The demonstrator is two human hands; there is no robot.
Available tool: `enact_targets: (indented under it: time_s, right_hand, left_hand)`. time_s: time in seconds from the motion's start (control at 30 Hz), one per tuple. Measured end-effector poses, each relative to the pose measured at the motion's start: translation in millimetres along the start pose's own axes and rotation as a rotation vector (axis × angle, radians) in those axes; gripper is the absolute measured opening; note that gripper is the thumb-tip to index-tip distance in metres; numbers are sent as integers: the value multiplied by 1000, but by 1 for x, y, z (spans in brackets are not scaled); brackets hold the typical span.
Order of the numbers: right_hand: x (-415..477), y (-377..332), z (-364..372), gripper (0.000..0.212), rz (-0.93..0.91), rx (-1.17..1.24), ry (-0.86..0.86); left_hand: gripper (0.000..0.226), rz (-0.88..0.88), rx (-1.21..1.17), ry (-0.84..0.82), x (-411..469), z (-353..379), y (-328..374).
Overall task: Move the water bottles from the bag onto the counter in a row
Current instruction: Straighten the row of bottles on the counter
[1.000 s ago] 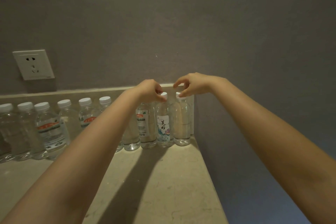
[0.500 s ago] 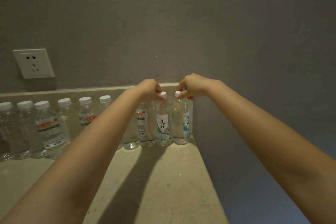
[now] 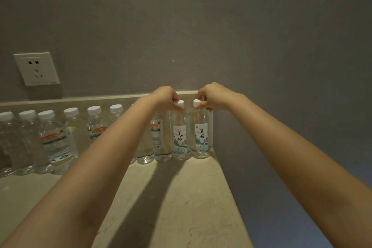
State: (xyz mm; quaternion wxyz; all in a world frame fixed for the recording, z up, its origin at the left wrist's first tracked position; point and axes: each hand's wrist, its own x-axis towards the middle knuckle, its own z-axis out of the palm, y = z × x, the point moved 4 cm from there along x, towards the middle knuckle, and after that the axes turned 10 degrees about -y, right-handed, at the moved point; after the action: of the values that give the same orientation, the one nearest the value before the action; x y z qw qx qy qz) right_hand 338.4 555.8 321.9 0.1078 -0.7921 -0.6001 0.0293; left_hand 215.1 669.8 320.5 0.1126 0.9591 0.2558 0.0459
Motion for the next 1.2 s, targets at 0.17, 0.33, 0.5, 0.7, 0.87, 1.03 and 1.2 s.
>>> enact_targets:
  time_s: [0.17, 0.33, 0.5, 0.7, 0.87, 1.03, 1.2]
  right_hand:
    - [-6, 1, 2, 35, -10, 40, 33]
    - [-10, -3, 2, 40, -21, 25, 58]
    - [-13, -2, 5, 43, 9, 24, 59]
    - [-18, -12, 1, 52, 92, -91, 181]
    - [-18, -56, -7, 43, -73, -134, 383]
    - [9, -103, 2, 44, -155, -148, 60]
    - [36, -122, 11, 39, -136, -328, -130]
  left_hand:
    - [41, -6, 72, 62, -1, 3, 0]
    - [41, -10, 100, 67, -1, 3, 1]
    - [41, 12, 72, 100, -4, 7, -3]
    - [47, 54, -166, 203, -22, 7, -14]
    - [33, 38, -279, 461, -61, -37, -58]
    - [27, -107, -98, 322, -82, -48, -102]
    - [30, -141, 152, 109, -67, -55, -95]
